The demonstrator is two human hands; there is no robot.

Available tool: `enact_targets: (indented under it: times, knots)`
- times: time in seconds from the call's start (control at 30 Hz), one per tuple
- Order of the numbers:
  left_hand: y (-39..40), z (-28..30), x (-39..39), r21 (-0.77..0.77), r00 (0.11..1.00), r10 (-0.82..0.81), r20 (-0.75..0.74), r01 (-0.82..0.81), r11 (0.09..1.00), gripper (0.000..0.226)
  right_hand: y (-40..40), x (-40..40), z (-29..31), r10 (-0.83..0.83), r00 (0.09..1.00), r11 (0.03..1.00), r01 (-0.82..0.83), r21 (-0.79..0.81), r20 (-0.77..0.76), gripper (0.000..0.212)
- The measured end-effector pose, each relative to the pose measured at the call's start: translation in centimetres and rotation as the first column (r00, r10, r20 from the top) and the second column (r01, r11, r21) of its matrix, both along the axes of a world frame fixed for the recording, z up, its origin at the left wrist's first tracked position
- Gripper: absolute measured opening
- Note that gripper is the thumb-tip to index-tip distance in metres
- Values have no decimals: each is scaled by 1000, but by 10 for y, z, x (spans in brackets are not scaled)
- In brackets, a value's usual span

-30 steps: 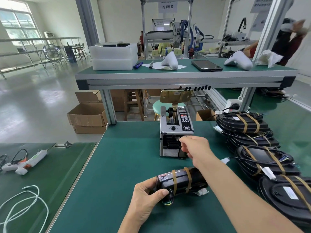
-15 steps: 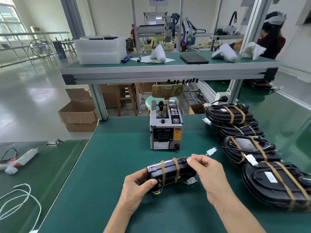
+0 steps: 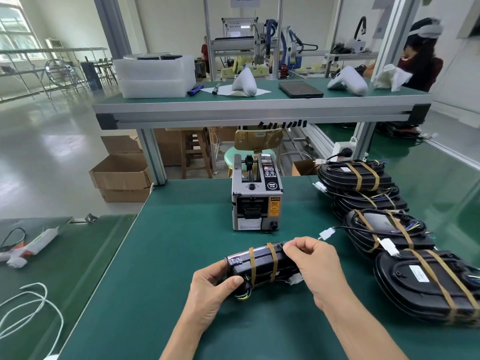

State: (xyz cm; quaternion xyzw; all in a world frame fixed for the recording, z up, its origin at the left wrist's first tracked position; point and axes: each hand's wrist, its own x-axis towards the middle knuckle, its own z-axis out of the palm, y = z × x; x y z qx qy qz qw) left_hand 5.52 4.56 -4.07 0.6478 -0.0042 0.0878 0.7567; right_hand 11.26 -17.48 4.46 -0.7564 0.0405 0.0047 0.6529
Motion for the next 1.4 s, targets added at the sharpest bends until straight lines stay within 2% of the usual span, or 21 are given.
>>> enact_targets:
  times: [0.23,0.6,0.83,1.07,1.3,1.4]
  knots:
    - [-1,0,-1,-1,1000,0,-2,0,1000,57,5,-1,2,-29,998,986,38,-162,52,24]
    - [-1,-1,0,9,1000,3,-4,-3,1000,57,8,-1,0,-85,995,979,95,-183,60,15]
    - [-1,-1,0,15,1000,8,-6,-8,1000,58,10,3,0,-131,990,948,143,-286,59,24]
    - [-1,0,0,22,1000,9,-12,-9,1000,59,11,2,1,-99,989,905,134,-405,107,24]
    - [-2,2,-1,21,1000,8,-6,-8,1000,58,8,3,0,-98,991,916,126,-380,93,21]
    - [-3,4,-2,23,1000,9,-4,-9,1000,59,9,3,-2,-116,990,938,137,-318,82,18]
